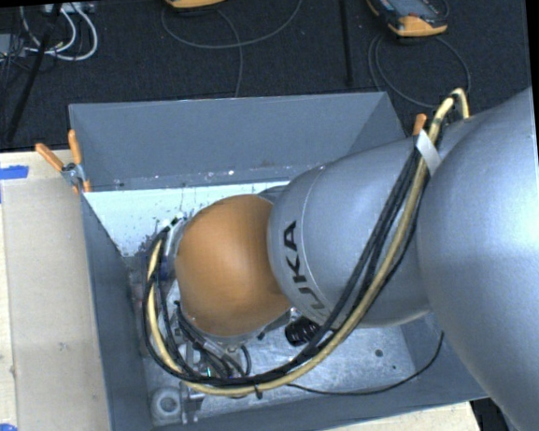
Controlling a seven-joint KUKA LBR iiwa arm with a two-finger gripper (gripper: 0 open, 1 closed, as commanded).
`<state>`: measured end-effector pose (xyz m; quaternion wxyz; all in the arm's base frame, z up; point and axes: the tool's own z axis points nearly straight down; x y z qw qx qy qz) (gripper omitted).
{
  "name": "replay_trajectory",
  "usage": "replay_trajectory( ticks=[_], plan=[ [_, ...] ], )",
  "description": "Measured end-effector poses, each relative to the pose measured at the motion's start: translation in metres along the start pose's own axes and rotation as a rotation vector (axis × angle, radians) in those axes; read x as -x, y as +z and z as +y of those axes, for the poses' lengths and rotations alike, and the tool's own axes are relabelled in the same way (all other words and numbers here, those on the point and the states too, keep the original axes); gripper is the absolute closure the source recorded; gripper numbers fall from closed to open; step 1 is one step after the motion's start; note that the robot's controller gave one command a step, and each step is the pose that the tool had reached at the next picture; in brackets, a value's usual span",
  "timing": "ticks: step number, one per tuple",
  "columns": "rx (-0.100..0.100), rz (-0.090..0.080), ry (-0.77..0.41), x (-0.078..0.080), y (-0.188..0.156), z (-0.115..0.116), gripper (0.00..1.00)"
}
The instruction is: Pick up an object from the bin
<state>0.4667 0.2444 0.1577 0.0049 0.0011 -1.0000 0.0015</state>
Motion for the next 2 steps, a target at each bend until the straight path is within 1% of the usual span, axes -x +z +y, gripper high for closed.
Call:
replay_trajectory(
  ticks=[1, 2],
  plan=[
    [0.011, -0.028, -0.147, 0.033, 0.059, -0.079, 0.0],
    [0.01, -0.04, -0.208, 0.045, 0.063, -0.08, 0.0]
  ],
)
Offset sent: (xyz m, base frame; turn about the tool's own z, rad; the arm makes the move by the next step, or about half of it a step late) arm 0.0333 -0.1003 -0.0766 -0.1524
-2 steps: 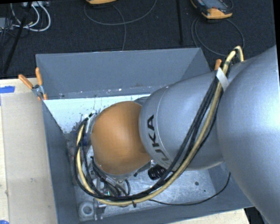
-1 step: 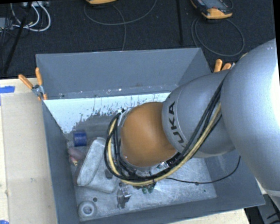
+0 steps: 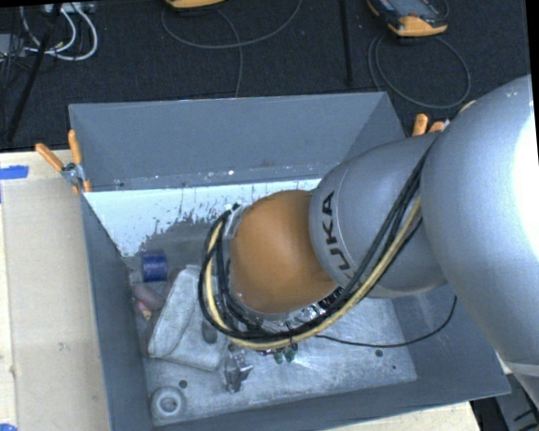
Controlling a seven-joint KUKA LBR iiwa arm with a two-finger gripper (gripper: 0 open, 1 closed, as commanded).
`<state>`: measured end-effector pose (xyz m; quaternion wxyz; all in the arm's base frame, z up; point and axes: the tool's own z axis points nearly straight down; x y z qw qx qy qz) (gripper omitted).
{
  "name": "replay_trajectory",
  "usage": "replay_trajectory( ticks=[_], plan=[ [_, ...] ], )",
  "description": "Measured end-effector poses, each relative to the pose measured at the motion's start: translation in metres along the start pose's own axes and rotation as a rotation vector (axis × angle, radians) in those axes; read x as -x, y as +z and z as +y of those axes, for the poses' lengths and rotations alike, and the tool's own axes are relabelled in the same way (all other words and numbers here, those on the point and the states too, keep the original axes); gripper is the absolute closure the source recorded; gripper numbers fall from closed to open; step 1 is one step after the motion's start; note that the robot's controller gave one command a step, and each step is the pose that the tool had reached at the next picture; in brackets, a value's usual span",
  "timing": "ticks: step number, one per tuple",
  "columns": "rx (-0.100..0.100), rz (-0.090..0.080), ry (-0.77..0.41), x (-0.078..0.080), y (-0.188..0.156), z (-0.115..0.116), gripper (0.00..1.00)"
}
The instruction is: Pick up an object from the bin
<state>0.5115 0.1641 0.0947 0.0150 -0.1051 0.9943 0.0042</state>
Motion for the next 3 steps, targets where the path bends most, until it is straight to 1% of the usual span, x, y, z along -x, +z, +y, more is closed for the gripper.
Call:
replay_trajectory(
  ticks=[1, 2, 3],
  plan=[
    [0.004, -0.006, -0.033, 0.004, 0.002, -0.004, 0.0],
    [0.009, -0.008, -0.107, 0.011, 0.005, -0.011, 0.0],
    [0.013, 0.003, -0.355, 0.031, 0.008, -0.021, 0.0]
  ],
)
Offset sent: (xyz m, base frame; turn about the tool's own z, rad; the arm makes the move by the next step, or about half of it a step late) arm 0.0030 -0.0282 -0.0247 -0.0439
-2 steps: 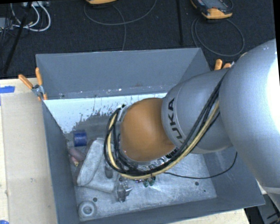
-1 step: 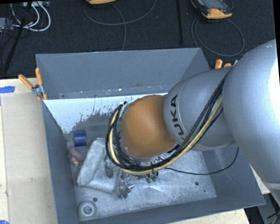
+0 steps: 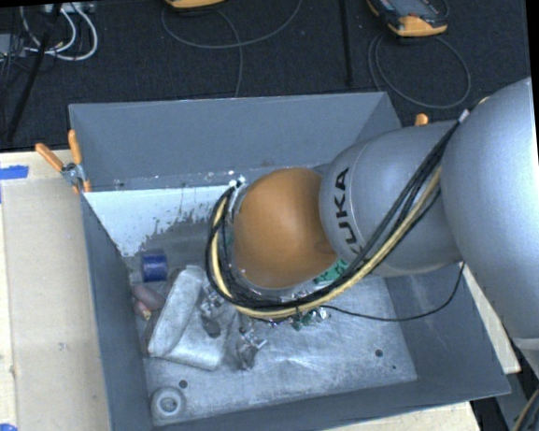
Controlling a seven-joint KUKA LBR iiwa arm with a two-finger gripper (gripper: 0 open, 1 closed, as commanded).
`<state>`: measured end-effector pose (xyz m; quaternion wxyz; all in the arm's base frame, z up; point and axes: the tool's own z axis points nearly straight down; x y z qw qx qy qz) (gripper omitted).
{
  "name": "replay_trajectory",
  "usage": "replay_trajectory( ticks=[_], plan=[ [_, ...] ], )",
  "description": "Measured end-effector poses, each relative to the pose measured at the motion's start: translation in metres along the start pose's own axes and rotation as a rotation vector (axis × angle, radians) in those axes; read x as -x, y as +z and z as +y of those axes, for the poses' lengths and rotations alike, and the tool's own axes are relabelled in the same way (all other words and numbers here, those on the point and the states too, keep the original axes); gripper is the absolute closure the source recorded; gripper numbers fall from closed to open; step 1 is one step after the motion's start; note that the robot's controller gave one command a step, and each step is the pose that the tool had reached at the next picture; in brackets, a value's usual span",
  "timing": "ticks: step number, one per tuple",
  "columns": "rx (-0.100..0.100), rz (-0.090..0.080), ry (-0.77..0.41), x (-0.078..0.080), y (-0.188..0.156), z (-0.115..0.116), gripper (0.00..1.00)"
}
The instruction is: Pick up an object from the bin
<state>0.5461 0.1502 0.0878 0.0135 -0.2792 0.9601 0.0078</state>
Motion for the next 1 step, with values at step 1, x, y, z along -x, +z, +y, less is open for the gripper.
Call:
replay_trajectory(
  ticks=[1],
  plan=[
    [-0.008, 0.02, -0.044, -0.0442, -0.0212, 0.0098, 0.0]
  ],
)
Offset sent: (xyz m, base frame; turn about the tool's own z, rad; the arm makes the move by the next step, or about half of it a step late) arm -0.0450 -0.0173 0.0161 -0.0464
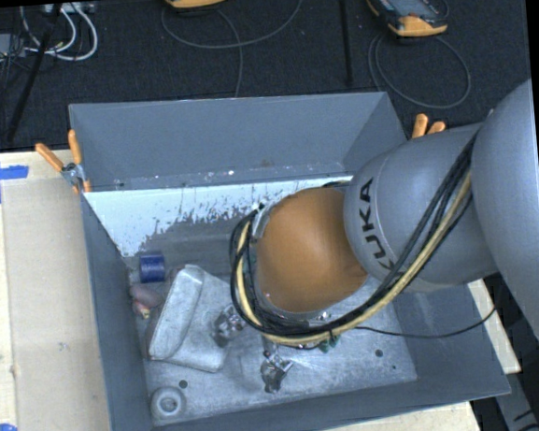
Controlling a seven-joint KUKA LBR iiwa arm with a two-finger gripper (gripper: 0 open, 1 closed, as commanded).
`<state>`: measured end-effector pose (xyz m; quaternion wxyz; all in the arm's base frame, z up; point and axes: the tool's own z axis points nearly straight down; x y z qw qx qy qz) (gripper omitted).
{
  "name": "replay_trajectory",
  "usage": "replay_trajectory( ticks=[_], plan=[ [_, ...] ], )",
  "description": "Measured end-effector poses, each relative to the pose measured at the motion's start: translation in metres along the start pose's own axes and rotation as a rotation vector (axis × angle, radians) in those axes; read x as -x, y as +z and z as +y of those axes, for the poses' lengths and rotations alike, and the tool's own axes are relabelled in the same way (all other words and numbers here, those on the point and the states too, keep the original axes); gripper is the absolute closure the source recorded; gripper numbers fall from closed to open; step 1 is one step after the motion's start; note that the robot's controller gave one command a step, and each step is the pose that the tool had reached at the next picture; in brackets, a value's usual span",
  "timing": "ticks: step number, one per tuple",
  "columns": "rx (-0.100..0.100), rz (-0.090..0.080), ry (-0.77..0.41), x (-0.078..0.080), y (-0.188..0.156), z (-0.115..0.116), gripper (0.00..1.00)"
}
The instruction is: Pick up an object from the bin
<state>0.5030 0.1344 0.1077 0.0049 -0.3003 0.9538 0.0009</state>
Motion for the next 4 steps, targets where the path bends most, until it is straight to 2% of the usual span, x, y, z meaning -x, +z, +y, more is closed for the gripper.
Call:
replay_trajectory(
  ticks=[1, 2, 3, 4],
  plan=[
    [-0.002, 0.01, -0.083, -0.04, 0.008, -0.117, 0.0],
    [0.001, 0.007, -0.213, -0.008, 0.009, -0.161, 0.0],
    [0.004, 0.008, -0.209, -0.009, 0.009, -0.16, 1.0],
    [-0.002, 0.003, -0.199, -0.007, -0.103, -0.153, 1.0]
  ],
)
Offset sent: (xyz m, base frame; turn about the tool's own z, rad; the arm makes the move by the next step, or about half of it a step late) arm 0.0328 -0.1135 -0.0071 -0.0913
